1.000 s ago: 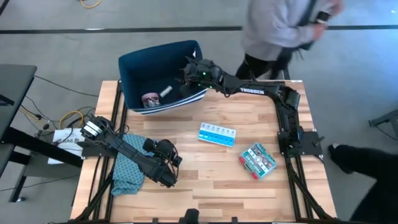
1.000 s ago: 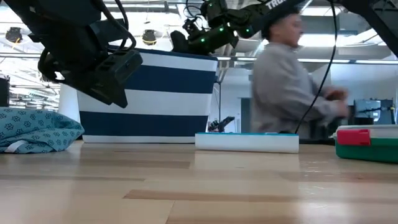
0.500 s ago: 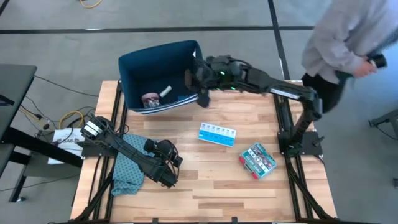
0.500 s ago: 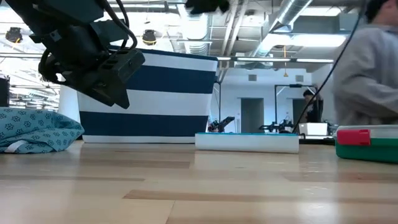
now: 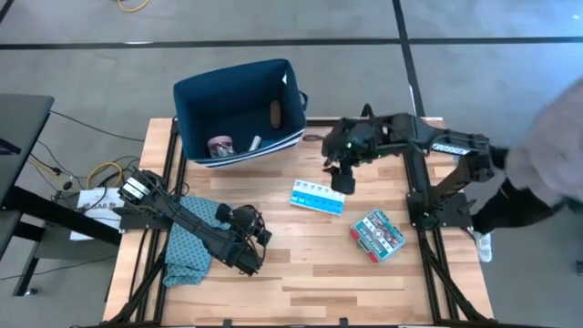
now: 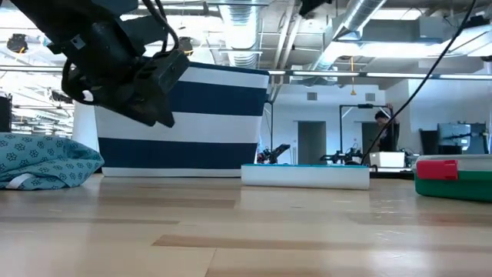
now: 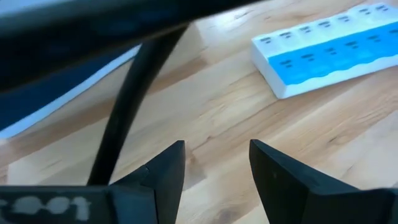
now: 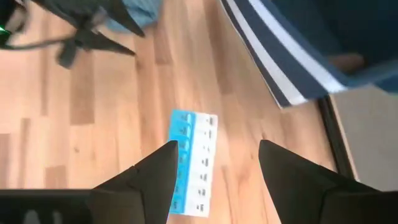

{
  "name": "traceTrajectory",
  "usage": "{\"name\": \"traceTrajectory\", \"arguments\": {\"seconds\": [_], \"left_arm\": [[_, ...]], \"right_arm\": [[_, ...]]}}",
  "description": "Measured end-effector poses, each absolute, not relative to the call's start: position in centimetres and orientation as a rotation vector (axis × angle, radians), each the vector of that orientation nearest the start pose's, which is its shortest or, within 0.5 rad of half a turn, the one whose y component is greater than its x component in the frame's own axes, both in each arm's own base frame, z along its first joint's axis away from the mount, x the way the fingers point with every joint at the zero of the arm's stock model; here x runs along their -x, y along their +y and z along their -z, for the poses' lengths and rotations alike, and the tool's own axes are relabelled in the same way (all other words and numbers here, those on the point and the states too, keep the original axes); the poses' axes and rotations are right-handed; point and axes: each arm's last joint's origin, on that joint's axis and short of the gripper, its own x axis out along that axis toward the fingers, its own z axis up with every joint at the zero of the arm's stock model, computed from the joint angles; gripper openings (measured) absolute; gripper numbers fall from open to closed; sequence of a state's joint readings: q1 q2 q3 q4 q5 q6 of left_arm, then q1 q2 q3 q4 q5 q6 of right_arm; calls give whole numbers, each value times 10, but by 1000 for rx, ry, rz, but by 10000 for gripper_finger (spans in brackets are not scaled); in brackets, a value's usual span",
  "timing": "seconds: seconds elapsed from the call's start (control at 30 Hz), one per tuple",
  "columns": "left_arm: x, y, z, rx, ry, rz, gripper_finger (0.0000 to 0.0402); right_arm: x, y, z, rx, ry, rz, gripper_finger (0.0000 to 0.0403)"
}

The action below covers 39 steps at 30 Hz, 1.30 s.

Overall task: Pick & place medical supplies in basket/bin
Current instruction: Put the blue and white medicine organizer into the blue bin

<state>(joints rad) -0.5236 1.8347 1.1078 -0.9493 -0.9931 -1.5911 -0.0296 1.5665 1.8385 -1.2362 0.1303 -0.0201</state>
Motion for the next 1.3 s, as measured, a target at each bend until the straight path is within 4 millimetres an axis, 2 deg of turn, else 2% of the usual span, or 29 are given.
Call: {"name": "traceTrajectory", "arguments": {"seconds": [0.1, 0.2, 0.37, 0.43, 0.63, 0.73, 0.8, 0.87, 1.13, 1.3], "left_arm": [[-273, -130, -158, 205, 577, -1058, 149], [-271, -128, -158, 178, 580, -1069, 109], [-268, -133, -162, 120, 512, -1055, 23], [-268, -133, -164, 105, 504, -1053, 7], [-271, -130, -167, 112, 499, -1068, 2], [-273, -127, -167, 124, 493, -1081, 3], [-274, -124, -167, 125, 493, -1090, 3], [-276, -121, -167, 128, 492, -1101, 2], [-282, -108, -167, 131, 498, -1140, 0], [-286, -101, -166, 130, 504, -1156, 0]], "right_arm": [[-296, -3, -390, 71, 1031, 121, 208], [-298, 4, -362, 86, 1069, 100, 187], [-298, -1, -307, 81, 1066, 108, 123], [-297, -8, -292, 60, 1039, 134, 93], [-291, -41, -246, -41, 1038, 261, 9], [-291, -52, -219, -128, 1006, 298, 8], [-288, -52, -204, -147, 1013, 277, 3], [-292, -52, -196, -149, 960, 269, 2], [-304, -54, -168, -142, 998, 296, 1], [-312, -62, -148, -93, 1002, 399, 0]]}}
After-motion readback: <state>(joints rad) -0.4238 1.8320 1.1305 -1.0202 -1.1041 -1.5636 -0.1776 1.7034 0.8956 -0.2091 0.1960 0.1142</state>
